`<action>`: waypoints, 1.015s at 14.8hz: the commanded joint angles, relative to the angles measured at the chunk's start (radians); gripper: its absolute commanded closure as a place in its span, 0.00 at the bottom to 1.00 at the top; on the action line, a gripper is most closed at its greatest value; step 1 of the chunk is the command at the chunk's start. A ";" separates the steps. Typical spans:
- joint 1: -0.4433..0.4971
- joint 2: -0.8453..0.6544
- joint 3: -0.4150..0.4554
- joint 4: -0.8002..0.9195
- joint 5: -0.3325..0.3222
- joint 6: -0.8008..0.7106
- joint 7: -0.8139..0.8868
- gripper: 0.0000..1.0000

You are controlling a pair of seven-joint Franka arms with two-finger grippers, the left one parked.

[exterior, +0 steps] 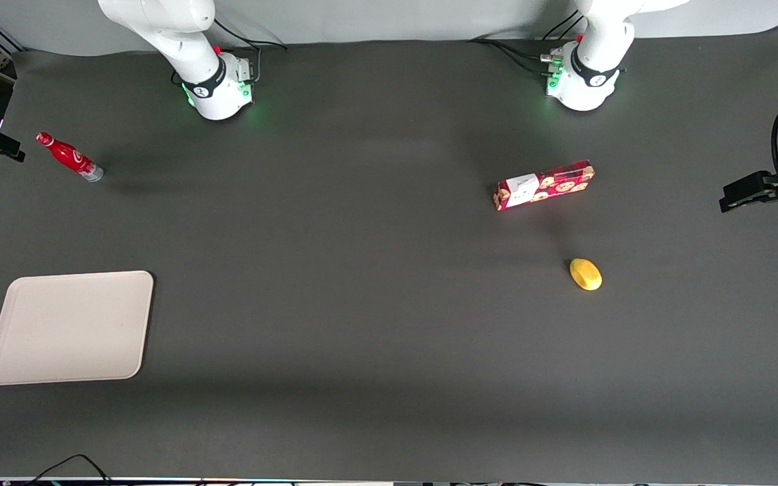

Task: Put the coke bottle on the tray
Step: 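Move the right gripper over the red Coca-Cola bottle lying on the table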

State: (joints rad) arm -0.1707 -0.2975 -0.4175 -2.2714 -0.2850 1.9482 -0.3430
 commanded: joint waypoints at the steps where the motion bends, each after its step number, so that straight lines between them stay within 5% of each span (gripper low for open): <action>1: 0.014 -0.080 -0.153 -0.166 -0.065 0.156 -0.093 0.00; 15: 0.013 -0.075 -0.345 -0.327 -0.203 0.345 -0.096 0.00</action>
State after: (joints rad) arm -0.1673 -0.3413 -0.7178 -2.5518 -0.4433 2.2324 -0.4325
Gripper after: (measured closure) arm 0.000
